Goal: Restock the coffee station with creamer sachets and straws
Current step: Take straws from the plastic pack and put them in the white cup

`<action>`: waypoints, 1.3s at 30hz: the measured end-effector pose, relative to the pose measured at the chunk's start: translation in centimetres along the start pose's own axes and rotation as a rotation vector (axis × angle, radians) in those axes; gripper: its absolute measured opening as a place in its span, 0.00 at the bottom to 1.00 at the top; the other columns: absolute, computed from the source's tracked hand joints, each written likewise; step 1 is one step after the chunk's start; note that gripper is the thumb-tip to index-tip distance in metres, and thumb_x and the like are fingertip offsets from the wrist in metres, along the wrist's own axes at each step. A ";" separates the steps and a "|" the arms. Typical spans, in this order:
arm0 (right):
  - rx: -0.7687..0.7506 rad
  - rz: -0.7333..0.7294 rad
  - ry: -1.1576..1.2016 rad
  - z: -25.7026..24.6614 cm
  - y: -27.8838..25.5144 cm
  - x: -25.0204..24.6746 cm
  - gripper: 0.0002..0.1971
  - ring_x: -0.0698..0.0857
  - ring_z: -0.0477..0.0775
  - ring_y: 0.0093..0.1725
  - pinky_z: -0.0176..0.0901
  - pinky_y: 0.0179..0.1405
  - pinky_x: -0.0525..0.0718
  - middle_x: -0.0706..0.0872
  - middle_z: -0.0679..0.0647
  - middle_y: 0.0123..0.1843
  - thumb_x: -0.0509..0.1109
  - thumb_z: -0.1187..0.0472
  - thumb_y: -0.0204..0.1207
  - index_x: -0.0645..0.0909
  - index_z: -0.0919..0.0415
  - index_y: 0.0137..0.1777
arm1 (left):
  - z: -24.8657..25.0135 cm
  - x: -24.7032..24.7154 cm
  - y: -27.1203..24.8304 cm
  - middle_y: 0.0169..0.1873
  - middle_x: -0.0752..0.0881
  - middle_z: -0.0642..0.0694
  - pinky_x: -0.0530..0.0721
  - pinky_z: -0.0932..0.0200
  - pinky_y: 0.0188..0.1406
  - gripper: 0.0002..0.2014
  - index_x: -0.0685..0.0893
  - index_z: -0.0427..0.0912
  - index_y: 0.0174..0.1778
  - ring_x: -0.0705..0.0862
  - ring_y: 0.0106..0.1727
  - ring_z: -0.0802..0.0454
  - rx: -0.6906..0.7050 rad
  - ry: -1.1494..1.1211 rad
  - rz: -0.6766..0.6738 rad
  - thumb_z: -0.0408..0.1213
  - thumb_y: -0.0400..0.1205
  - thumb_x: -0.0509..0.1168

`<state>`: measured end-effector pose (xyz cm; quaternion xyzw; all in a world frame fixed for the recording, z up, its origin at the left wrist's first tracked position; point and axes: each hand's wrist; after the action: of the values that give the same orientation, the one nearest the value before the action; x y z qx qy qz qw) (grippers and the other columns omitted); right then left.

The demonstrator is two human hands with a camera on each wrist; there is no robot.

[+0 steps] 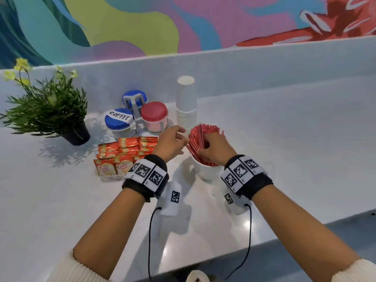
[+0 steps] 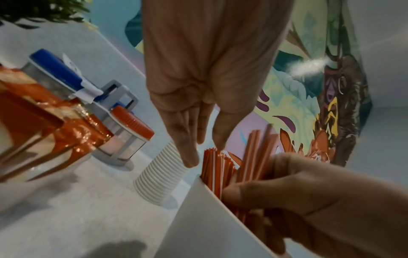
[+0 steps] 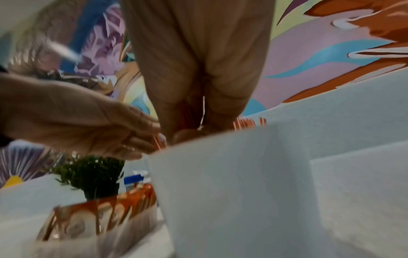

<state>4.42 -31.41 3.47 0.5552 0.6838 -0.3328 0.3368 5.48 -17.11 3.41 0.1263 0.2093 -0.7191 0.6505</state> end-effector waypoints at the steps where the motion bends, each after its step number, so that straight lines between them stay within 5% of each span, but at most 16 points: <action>1: 0.002 0.015 -0.048 0.2 0.2 0.5 0.06 0.83 0.58 0.45 0.51 0.49 0.82 0.86 0.59 0.44 0.71 0.60 0.73 0.81 0.62 0.45 | 0.0 0.2 0.1 0.52 0.81 0.40 0.84 0.55 0.46 0.17 0.73 0.34 0.68 0.81 0.54 0.47 -0.022 -0.057 -0.009 0.31 0.83 0.60; 6: 0.055 0.018 -0.124 0.4 0.5 1.3 0.08 0.84 0.61 0.49 0.50 0.51 0.79 0.88 0.62 0.46 0.72 0.59 0.72 0.83 0.65 0.43 | 0.0 0.7 0.6 0.50 0.83 0.39 0.83 0.54 0.52 0.15 0.78 0.35 0.63 0.81 0.49 0.46 -0.052 -0.258 -0.035 0.27 0.84 0.52; 9: 0.092 -0.037 -0.136 0.7 0.4 1.2 0.08 0.82 0.59 0.48 0.49 0.57 0.77 0.86 0.58 0.40 0.74 0.59 0.71 0.82 0.63 0.36 | -0.3 1.1 0.8 0.60 0.83 0.38 0.83 0.52 0.58 0.16 0.77 0.37 0.66 0.83 0.55 0.45 0.005 -0.216 -0.026 0.29 0.85 0.51; 11: 0.104 -0.064 -0.048 0.8 0.3 0.8 0.09 0.81 0.55 0.43 0.43 0.51 0.81 0.83 0.56 0.35 0.75 0.63 0.69 0.79 0.62 0.31 | -0.3 1.2 0.8 0.66 0.80 0.40 0.82 0.53 0.63 0.19 0.73 0.38 0.72 0.81 0.64 0.45 0.019 -0.211 -0.028 0.28 0.86 0.50; 13: 0.094 -0.031 0.095 0.7 0.1 -0.1 0.04 0.82 0.54 0.38 0.28 0.35 0.81 0.84 0.58 0.37 0.74 0.67 0.69 0.83 0.68 0.42 | -0.5 1.1 0.9 0.70 0.78 0.40 0.80 0.51 0.67 0.20 0.71 0.39 0.74 0.78 0.69 0.45 0.040 -0.204 -0.031 0.27 0.86 0.50; 16: 0.076 0.128 0.266 0.8 -0.3 -1.6 0.08 0.84 0.51 0.32 0.30 0.32 0.86 0.85 0.57 0.40 0.73 0.69 0.71 0.84 0.66 0.50 | -0.9 1.0 1.0 0.67 0.81 0.40 0.77 0.43 0.70 0.19 0.75 0.41 0.71 0.79 0.68 0.45 0.103 -0.115 -0.001 0.29 0.85 0.52; 19: 0.050 0.392 0.225 1.5 -0.3 -2.6 0.07 0.82 0.51 0.42 0.37 0.47 0.83 0.85 0.56 0.44 0.71 0.66 0.73 0.83 0.64 0.51 | -1.1 0.7 0.5 0.62 0.83 0.41 0.81 0.46 0.64 0.17 0.77 0.45 0.70 0.82 0.61 0.47 0.128 0.026 0.011 0.40 0.85 0.58; 21: 0.092 0.473 0.183 2.1 -0.2 -2.5 0.13 0.81 0.55 0.55 0.42 0.58 0.78 0.82 0.59 0.58 0.67 0.64 0.76 0.79 0.64 0.60 | -1.4 0.4 0.3 0.56 0.83 0.41 0.85 0.51 0.51 0.22 0.75 0.48 0.70 0.83 0.55 0.46 0.139 0.077 -0.022 0.47 0.80 0.65; 24: 0.167 0.268 0.205 2.3 -0.1 -1.3 0.23 0.75 0.61 0.71 0.50 0.72 0.71 0.75 0.62 0.72 0.60 0.67 0.79 0.66 0.65 0.74 | -1.5 0.6 0.1 0.44 0.81 0.42 0.85 0.63 0.35 0.29 0.73 0.46 0.71 0.84 0.40 0.50 0.100 0.007 -0.053 0.38 0.74 0.74; 27: 0.071 0.154 0.256 1.6 -0.4 -0.2 0.23 0.76 0.61 0.70 0.47 0.69 0.72 0.76 0.61 0.70 0.55 0.71 0.79 0.63 0.62 0.75 | -1.2 1.4 0.4 0.32 0.77 0.49 0.82 0.71 0.35 0.27 0.75 0.40 0.69 0.79 0.33 0.57 0.116 -0.048 0.007 0.27 0.74 0.72; 30: -0.053 0.107 0.153 1.2 -0.2 0.5 0.28 0.72 0.60 0.74 0.44 0.71 0.67 0.66 0.59 0.78 0.56 0.70 0.80 0.56 0.61 0.79 | -1.1 1.9 0.7 0.30 0.76 0.51 0.80 0.75 0.32 0.23 0.77 0.37 0.66 0.78 0.32 0.60 0.143 -0.053 0.088 0.24 0.74 0.70; 34: -0.091 0.007 0.026 1.7 0.0 0.7 0.37 0.63 0.60 0.80 0.50 0.77 0.63 0.47 0.57 0.84 0.65 0.61 0.78 0.48 0.59 0.82 | -1.3 1.8 0.7 0.39 0.80 0.45 0.85 0.60 0.47 0.24 0.77 0.38 0.69 0.81 0.41 0.51 0.195 0.061 0.166 0.30 0.76 0.70; 39: -0.118 -0.016 -0.012 2.5 0.3 1.2 0.51 0.55 0.57 0.83 0.52 0.81 0.61 0.37 0.55 0.84 0.74 0.55 0.71 0.39 0.60 0.82 | -1.9 1.6 0.3 0.70 0.79 0.41 0.72 0.66 0.64 0.26 0.69 0.41 0.77 0.79 0.69 0.47 0.330 0.218 0.090 0.29 0.81 0.63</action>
<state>4.72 -32.80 1.04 0.5269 0.7046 -0.2979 0.3704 5.38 -17.61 0.95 0.3173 0.1518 -0.6959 0.6261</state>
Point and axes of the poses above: each hand's wrist, its own y-axis towards the middle knuckle, its own x-axis out of the palm, z = x × y
